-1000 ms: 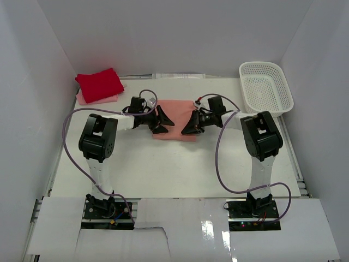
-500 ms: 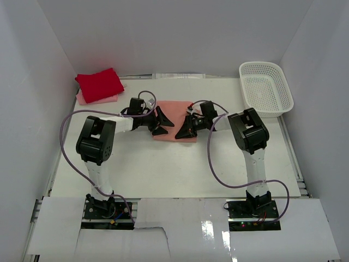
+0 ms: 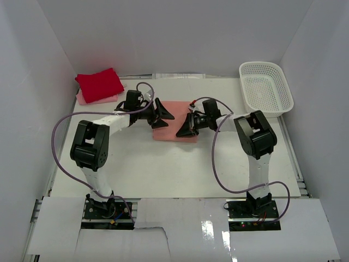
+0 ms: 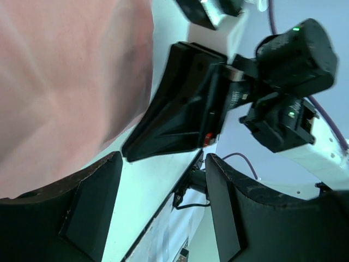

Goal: Fold and stack the t-shirts
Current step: Smooth out wrinkles on the folded tshirt

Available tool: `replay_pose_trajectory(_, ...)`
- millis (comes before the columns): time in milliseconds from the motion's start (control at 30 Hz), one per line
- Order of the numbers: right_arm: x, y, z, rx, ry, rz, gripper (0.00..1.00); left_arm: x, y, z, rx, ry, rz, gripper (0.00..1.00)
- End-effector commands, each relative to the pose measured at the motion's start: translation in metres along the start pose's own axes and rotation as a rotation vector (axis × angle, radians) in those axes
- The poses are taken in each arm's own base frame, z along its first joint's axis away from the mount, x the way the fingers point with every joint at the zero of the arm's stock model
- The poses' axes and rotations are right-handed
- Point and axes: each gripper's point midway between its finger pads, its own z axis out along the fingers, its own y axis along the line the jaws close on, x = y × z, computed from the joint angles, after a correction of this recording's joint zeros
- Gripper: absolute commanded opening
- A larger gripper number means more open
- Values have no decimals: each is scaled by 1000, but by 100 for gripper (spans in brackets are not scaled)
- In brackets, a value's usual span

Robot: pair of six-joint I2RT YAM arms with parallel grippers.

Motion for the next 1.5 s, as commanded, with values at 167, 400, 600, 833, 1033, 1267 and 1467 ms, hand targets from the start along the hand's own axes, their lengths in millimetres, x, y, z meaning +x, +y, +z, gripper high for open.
replay_pose_trajectory(167,-60,84,-51,-1,-160,-180,16,23,15,4,32,55,-19,72)
replay_pose_trajectory(400,-95,82,-55,40,-229,-238,17,46,60,16,-13,91,-106,72)
replay_pose_trajectory(600,-118,38,-20,-9,-157,-174,17,55,69,15,-37,112,-132,71)
replay_pose_trajectory(833,-100,-37,-6,92,-123,-11,17,19,6,-30,-59,0,-42,73)
replay_pose_trajectory(1033,-96,-37,-8,83,-117,-23,17,-19,12,-39,-68,-18,-53,75)
replay_pose_trajectory(1267,-121,37,-30,4,-169,-139,17,-41,58,-13,-127,-17,-30,76)
replay_pose_trajectory(1467,-117,75,-48,-15,-196,-187,18,-58,54,7,-81,-16,-32,75)
